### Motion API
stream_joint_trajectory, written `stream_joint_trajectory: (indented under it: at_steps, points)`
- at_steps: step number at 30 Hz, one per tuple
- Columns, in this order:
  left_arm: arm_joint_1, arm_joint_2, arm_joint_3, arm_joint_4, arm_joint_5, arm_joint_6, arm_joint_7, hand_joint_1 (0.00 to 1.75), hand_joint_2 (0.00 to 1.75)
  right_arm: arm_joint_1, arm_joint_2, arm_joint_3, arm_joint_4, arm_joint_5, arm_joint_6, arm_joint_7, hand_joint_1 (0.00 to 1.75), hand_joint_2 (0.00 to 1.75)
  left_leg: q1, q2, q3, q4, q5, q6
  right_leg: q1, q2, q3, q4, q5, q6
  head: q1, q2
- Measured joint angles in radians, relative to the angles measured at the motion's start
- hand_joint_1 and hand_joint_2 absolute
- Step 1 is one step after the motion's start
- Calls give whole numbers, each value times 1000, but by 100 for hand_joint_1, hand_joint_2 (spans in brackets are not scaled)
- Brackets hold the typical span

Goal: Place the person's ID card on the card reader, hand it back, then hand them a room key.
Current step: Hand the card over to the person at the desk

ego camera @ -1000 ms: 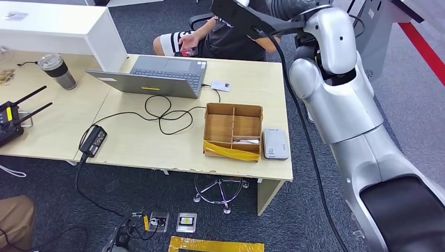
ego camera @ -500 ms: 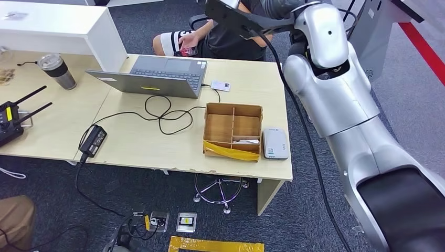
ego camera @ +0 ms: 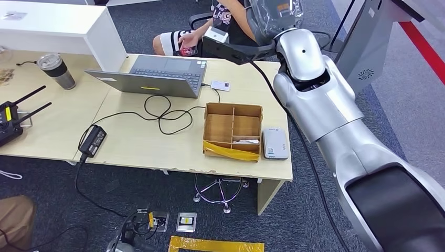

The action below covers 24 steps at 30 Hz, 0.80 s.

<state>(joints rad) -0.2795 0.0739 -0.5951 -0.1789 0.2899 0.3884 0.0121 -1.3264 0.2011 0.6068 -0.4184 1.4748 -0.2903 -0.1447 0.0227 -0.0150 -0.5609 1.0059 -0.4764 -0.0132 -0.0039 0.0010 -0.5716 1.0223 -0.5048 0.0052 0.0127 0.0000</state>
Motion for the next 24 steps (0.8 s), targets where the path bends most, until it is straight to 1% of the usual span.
stream_joint_trajectory:
  at_steps: [4,10,24]
  points:
    - [-2,-2,0,-1,-1,-2,-1,0,175,13,0,16,24,32,66,7,175,175,0,0,0,0,0,0,0,0,0,0,0,0,0,0]
    - [-3,-7,0,-2,-1,-4,-1,0,175,42,0,37,49,50,98,16,175,175,0,0,0,0,0,0,0,0,0,0,0,0,0,0]
    - [-4,-12,0,-2,-1,-4,-3,0,175,57,-1,64,85,51,102,19,175,175,0,1,-1,0,0,0,0,1,-1,0,0,0,0,0]
